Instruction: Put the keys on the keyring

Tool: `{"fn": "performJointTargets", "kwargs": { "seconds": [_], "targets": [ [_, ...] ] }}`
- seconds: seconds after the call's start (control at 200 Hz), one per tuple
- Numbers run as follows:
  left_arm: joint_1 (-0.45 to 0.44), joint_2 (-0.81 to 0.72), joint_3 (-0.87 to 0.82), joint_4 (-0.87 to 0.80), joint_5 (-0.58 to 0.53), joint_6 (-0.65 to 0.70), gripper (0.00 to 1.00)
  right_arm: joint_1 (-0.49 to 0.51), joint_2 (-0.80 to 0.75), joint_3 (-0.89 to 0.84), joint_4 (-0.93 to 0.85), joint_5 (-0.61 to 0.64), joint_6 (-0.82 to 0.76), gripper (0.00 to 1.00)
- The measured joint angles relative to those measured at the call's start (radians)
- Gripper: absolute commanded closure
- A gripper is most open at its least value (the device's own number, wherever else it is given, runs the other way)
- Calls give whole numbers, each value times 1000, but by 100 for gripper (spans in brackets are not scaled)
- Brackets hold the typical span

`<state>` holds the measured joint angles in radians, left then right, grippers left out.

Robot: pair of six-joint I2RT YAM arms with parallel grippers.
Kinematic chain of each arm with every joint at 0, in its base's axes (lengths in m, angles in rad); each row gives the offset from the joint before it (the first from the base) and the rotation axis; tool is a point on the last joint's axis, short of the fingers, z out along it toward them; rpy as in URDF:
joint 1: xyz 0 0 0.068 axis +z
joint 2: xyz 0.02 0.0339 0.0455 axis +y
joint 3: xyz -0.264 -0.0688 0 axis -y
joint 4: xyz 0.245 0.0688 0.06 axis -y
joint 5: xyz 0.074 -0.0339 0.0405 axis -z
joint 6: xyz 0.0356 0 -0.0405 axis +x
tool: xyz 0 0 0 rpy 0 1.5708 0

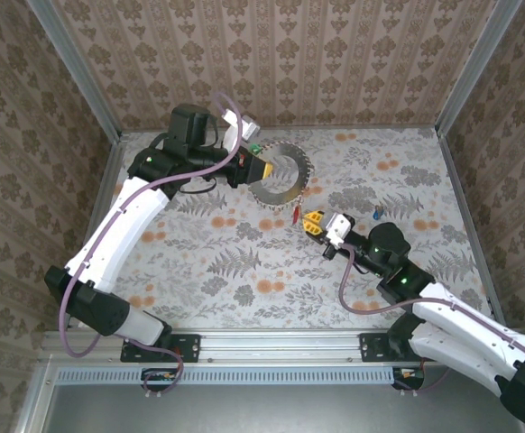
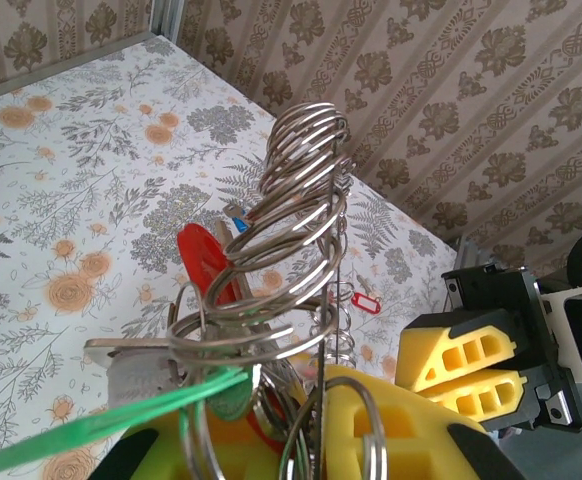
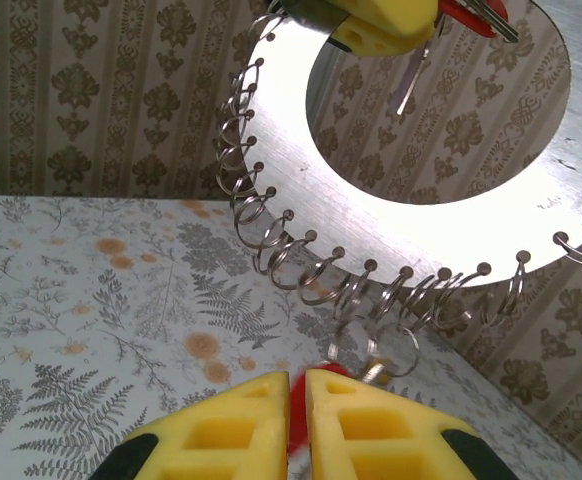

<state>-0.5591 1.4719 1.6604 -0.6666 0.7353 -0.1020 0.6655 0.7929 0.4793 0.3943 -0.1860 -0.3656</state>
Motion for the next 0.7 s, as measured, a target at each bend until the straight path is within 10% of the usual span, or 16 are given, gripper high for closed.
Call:
{"fn": "performJointTargets", "kwargs": {
  "seconds": [0.7],
  "targets": [
    [0, 1, 11, 0, 2, 2, 100, 23, 129, 0, 116, 15, 34, 81]
  ]
}}
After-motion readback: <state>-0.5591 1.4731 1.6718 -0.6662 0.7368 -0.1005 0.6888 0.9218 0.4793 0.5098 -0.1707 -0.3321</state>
